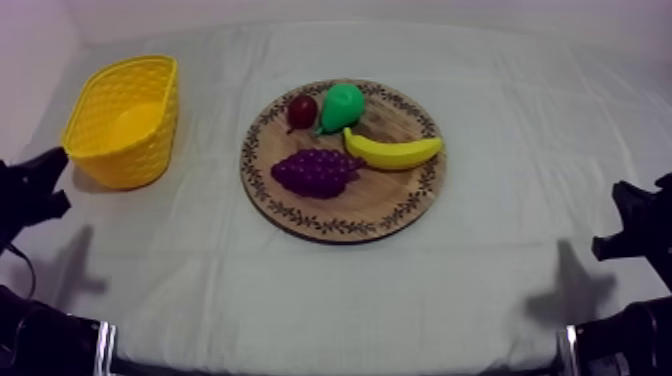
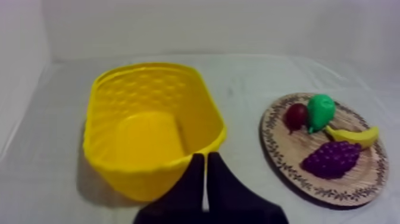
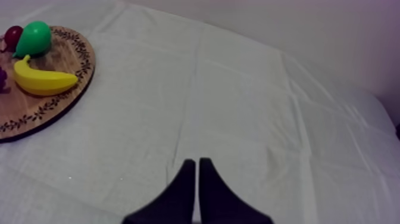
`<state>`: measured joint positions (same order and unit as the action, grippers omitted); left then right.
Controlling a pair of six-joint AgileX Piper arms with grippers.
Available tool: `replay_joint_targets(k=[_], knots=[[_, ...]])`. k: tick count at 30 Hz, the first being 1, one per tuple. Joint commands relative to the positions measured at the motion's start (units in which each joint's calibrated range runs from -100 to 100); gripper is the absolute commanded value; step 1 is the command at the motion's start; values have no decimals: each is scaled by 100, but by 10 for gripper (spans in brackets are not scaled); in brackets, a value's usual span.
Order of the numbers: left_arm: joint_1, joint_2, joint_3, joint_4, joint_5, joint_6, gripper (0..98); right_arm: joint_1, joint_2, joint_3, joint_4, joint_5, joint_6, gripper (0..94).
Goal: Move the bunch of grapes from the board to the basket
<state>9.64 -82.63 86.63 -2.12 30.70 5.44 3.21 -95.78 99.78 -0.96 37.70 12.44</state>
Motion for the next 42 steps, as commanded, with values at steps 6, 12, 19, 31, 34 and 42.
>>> replay_joint_targets(k=[6, 12, 19, 31, 34, 42], knots=[[716, 2284, -2453, -26, 282, -173, 0, 1, 2, -1, 0, 4, -1, 3], [1439, 3520, -3827, -323, 502, -71, 0, 1, 2, -1, 0, 4, -1, 3], [2171, 4804, -5288, -549, 1144, 46, 0, 1, 2, -1, 0, 4, -1, 3], [2629, 6581, -7099, -164, 1732, -469, 0, 1, 2, -1, 0, 4, -1, 3], [2541, 7065, -7598, 62, 2192, -743, 0, 1, 2, -1, 0, 4, -1, 3], [2335, 8276, -8464, 457, 3078, -1324, 0, 1, 2, -1, 0, 4, -1, 3]])
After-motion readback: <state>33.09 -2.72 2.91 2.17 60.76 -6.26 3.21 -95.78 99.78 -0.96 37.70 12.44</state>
